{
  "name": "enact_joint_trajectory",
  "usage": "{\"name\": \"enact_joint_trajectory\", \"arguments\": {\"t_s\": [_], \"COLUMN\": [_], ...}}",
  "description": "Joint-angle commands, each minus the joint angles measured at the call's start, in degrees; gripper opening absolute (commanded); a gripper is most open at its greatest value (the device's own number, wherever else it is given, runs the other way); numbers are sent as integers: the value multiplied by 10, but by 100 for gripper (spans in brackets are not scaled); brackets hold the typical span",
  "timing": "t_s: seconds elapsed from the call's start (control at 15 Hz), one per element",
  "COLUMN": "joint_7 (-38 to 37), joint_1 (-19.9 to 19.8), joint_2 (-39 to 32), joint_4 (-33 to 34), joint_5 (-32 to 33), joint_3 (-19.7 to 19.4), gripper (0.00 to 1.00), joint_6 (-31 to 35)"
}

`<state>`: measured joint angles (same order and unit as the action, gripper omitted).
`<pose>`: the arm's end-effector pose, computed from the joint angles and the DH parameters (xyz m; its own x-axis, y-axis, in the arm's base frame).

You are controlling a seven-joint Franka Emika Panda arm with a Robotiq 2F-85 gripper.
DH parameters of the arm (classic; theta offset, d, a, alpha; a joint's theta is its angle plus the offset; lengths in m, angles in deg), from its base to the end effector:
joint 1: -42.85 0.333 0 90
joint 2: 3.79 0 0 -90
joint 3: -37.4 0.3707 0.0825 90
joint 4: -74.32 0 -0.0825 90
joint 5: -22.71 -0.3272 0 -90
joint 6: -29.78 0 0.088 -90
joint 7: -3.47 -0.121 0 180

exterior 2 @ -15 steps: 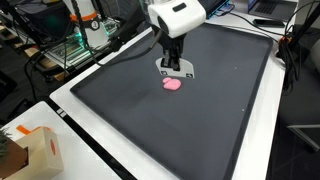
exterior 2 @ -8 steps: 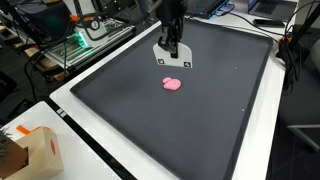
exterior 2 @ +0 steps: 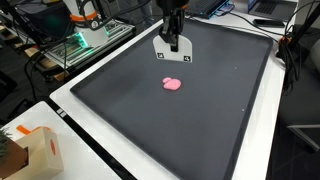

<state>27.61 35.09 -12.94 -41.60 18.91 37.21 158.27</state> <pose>0.5458 -0.0735 0.4499 0.9681 0.2389 0.0754 0.2414 -0.9701 -0.0251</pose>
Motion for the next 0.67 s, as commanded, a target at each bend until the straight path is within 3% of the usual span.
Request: {"name": "enact_joint_trajectory", "arguments": {"t_s": [0.0, 0.6], "joint_7": [1, 5], "joint_1": [6, -1], "joint_2": [0, -21], "joint_4": [1, -44], "joint_5": [-1, -3], "joint_3": [-7, -12], "gripper": [4, 1], "joint_6": [-1, 11]}}
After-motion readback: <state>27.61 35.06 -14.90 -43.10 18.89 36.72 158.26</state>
